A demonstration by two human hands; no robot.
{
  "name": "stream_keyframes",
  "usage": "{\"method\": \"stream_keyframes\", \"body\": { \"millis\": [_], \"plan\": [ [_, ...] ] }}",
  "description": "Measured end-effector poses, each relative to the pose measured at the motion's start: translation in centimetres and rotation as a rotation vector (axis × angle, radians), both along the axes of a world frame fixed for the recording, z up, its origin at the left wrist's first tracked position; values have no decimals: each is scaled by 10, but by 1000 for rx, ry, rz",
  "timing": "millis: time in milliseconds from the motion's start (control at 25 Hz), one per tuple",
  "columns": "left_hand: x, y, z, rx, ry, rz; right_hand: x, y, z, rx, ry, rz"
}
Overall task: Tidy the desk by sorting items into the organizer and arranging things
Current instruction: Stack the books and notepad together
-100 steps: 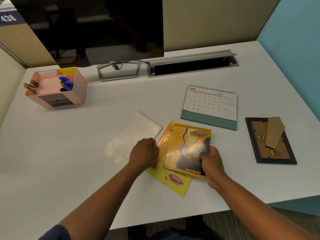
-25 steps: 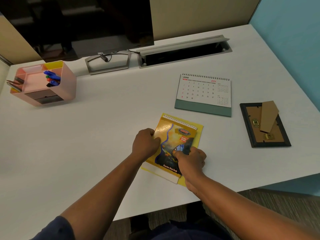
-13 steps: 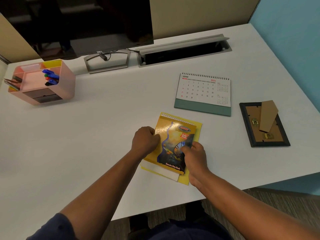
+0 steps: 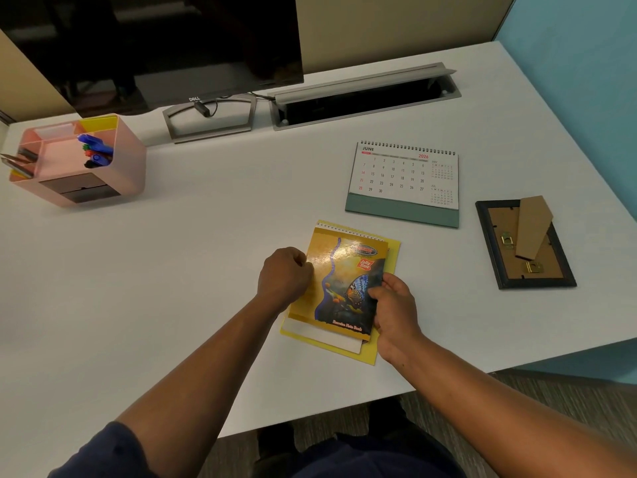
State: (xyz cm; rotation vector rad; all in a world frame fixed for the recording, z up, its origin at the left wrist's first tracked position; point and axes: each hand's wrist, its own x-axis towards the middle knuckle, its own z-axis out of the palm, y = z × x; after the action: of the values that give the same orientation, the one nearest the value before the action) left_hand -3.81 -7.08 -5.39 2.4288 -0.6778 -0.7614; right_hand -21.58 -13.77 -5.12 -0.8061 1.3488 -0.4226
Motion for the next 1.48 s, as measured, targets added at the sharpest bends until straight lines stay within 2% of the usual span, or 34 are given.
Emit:
{"method": "stream_keyframes", "body": {
  "millis": [280,480,720,920,1000,1120,1320,1480],
  "plan": [
    [1,1,-2,20,-19,-8,8,10,-11,-57,68,-1],
    [-1,3,-3,30,-8,-14,16,21,-13,-115,280,111],
    [-3,1,0,39,2,-31,16,19,-5,-113,326,124],
    [-9,3,2,28,2,-13,13,-5,4,-274,481,175],
    [-11,4,4,23,-11,-10,11,-14,7,-228,458,155],
    [-12,4,5,24,-44,-18,7,-14,8,-125,320,137],
    [-15,4,6,34,-93,-45,2,-18,7,-62,180,94],
    [-16,6,5,40,-99,-60,1,-17,10,-43,177,91]
  ]
}}
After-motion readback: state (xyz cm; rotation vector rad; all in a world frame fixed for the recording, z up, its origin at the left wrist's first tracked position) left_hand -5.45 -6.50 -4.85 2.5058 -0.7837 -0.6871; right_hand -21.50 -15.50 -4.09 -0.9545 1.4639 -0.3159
